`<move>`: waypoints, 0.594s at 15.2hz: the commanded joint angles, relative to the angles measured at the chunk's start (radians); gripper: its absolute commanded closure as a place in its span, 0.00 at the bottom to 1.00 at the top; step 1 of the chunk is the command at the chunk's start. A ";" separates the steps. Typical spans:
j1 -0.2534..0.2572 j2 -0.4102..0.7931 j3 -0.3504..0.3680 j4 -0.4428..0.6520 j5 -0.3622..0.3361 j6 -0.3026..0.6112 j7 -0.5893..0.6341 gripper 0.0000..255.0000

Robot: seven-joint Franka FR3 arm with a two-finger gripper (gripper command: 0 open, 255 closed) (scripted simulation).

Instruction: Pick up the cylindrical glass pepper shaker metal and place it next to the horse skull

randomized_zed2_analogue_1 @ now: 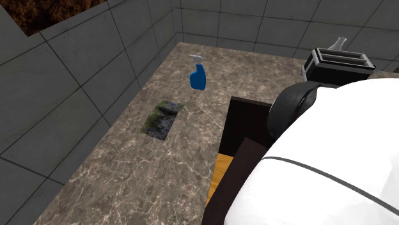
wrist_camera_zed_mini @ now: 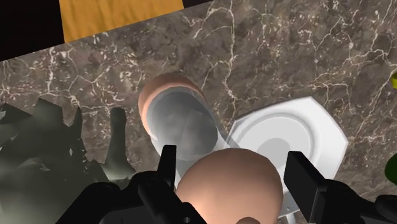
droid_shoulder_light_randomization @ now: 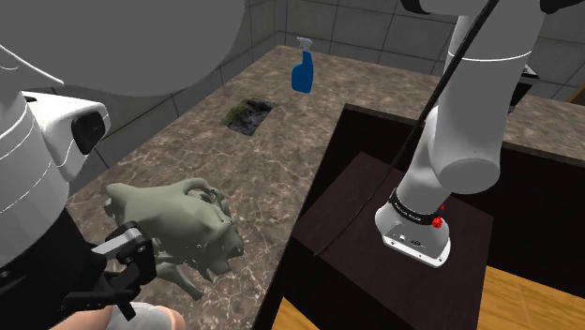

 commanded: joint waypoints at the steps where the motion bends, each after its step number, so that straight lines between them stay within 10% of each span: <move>1: -0.002 0.001 -0.002 -0.024 -0.003 0.025 0.002 1.00; 9: 0.002 0.024 -0.016 -0.111 -0.032 0.124 0.022 1.00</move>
